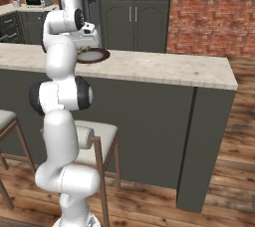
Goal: Retrieve the butter from the fridge and place it on a plate on the dining table. Then retrieve the butter knife by the fridge and place it near the plate.
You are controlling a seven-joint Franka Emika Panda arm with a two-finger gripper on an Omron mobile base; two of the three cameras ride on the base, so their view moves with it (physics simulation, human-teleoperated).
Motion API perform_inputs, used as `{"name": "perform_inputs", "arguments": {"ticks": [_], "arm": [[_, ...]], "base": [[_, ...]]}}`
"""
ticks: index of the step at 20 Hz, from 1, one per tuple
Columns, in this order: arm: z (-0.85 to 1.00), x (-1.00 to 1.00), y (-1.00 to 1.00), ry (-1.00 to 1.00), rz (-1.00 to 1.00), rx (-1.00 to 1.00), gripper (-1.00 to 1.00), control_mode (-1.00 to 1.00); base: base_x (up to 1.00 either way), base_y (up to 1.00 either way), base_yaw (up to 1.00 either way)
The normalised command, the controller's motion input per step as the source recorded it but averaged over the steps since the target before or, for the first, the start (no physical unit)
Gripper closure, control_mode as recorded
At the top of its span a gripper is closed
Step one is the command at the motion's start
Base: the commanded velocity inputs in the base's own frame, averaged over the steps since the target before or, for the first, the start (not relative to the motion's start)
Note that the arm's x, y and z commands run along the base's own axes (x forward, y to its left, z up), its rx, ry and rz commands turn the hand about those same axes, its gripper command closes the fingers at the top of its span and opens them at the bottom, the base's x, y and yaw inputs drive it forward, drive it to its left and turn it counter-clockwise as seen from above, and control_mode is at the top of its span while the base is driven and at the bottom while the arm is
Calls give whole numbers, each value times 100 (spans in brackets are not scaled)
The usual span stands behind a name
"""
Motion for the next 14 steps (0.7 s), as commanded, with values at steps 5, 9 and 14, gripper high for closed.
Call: {"name": "perform_inputs", "arguments": {"ticks": [5,9,14], "arm": [[-26,42,16,1,0,-2,100,-100],[-27,48,22,0,0,0,100,-100],[-11,40,11,1,0,0,100,-100]], "base": [[0,0,0],[0,0,0],[0,0,0]]}}
